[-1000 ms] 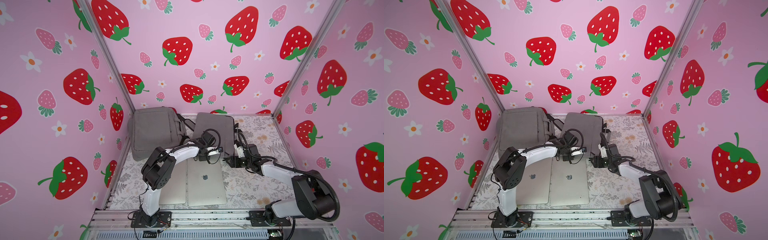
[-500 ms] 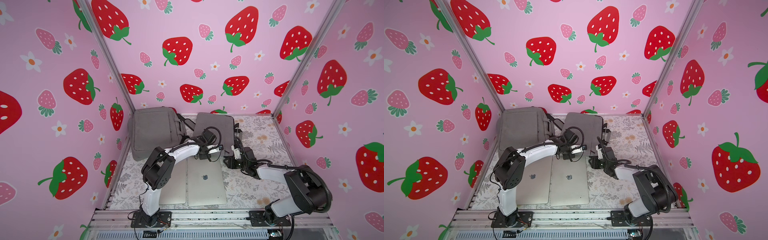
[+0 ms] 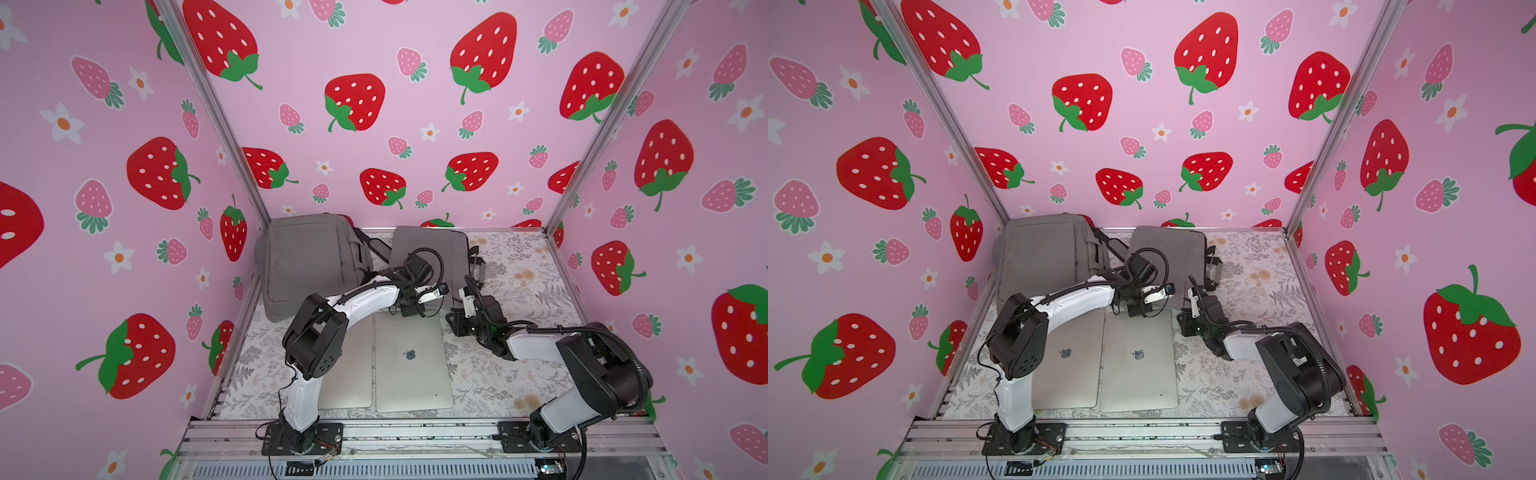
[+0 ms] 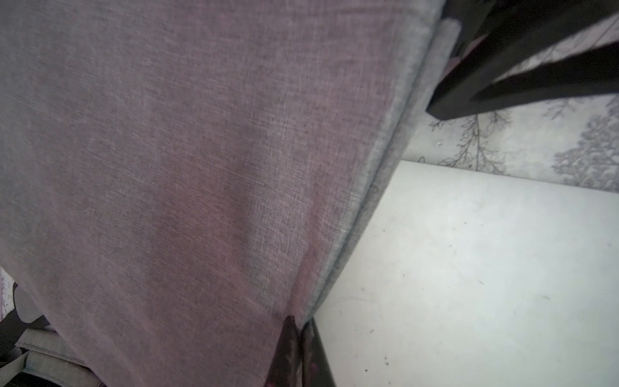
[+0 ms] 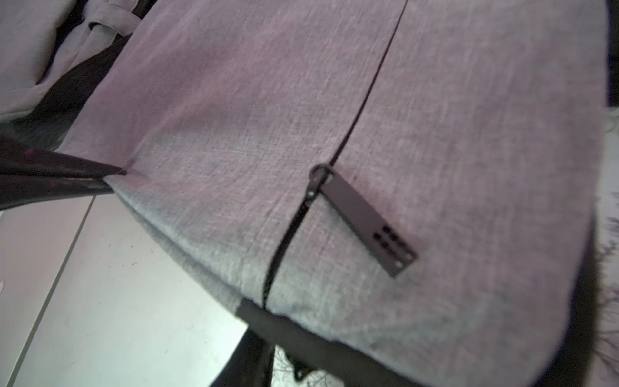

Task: Open the zippered laptop bag and take out the laptop
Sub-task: Unzip the zipper on the zippered laptop bag.

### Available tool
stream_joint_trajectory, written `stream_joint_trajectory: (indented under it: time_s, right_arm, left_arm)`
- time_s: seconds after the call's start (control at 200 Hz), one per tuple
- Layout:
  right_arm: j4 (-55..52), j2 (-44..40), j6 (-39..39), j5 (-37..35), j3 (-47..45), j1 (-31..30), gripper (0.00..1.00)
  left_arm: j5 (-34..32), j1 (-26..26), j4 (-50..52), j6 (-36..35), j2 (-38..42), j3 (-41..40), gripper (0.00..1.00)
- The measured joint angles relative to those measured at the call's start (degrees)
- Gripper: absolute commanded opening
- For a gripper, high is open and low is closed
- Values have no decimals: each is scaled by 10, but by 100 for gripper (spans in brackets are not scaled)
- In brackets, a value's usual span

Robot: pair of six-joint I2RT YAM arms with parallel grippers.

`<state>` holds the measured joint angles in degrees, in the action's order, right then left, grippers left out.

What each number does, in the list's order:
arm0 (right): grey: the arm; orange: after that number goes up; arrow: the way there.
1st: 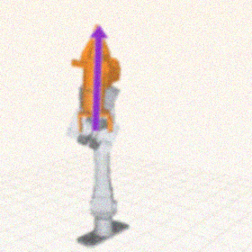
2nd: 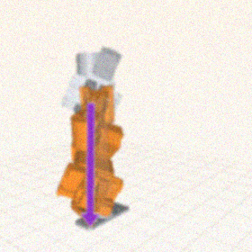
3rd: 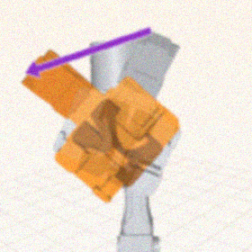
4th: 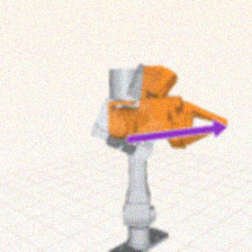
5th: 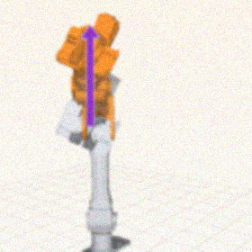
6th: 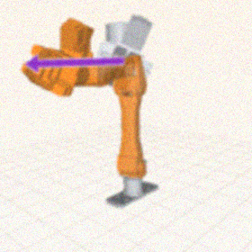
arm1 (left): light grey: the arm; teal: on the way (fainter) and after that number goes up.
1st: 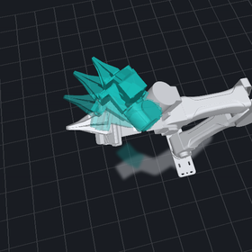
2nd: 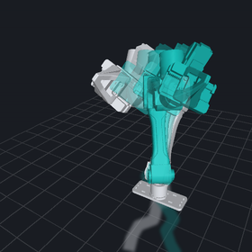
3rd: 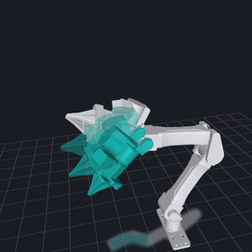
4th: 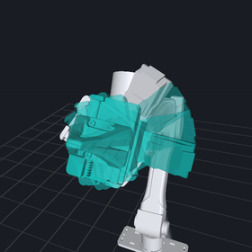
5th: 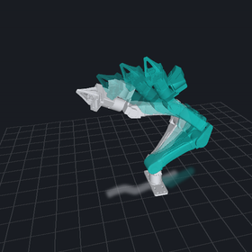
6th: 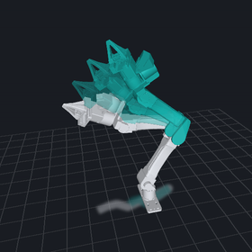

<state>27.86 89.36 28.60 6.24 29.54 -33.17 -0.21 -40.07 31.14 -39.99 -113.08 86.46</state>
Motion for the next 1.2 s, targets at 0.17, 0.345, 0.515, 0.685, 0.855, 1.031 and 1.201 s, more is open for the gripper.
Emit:
stream_joint_trajectory:
  time_s: [0.17,0.345,0.515,0.685,0.855,1.031,1.201]
  right_arm:
    - [0,-13,-2,-25,-1,-1,21]
    - [2,-15,-5,-32,-4,-1,0]
    - [-9,-43,-6,-33,-15,-1,0]
    - [-50,-74,-6,-49,-18,-1,0]
    - [-92,-97,-5,-58,-26,4,0]
    - [-130,-135,-4,-50,-33,33,0]
    - [-169,-153,-16,-7,-26,77,0]
  left_arm:
    - [3,0,3,8,0,4,0]
    - [3,0,5,9,0,6,0]
    - [-3,-1,5,9,0,7,0]
    - [-9,-2,8,10,0,8,0]
    - [-12,-2,16,9,0,8,0]
    - [-7,-1,18,5,7,3,0]
    - [5,-2,13,-1,14,0,0]
